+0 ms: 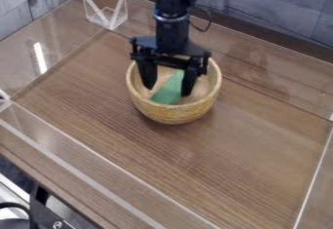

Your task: Move green stick from inside the wooden bowl to the table next to it

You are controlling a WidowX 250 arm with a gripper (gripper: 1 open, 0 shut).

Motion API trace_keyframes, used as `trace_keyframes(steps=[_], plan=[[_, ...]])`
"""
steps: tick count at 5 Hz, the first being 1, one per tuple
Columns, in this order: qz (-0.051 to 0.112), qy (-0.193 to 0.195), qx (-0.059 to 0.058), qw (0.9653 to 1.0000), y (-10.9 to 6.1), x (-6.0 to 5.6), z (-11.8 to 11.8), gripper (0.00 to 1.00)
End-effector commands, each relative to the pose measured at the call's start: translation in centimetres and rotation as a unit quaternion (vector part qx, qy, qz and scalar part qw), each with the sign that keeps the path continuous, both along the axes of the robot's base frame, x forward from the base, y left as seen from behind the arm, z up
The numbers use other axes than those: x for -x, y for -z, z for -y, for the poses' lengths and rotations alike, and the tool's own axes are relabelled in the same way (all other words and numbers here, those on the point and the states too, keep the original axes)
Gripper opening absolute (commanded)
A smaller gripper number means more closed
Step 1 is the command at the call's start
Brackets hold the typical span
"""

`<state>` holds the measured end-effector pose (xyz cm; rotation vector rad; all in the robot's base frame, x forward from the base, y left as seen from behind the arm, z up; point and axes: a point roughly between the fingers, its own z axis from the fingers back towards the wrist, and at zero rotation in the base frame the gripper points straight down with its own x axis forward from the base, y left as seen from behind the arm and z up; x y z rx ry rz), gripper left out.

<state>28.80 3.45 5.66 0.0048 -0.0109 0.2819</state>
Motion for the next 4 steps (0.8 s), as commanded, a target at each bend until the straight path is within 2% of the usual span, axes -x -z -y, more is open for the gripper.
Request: trace_keyframes(steps=[1, 2, 4], plan=[[0.034, 0.017, -0.005, 0.9993, -1.3, -0.9, 0.4, 1.0], [0.039, 0.03, -0.006, 0.9988, -1.0, -1.5, 0.6, 1.0], [0.043, 0.046, -0.008, 0.998, -1.1, -3.6, -1.0, 1.0]])
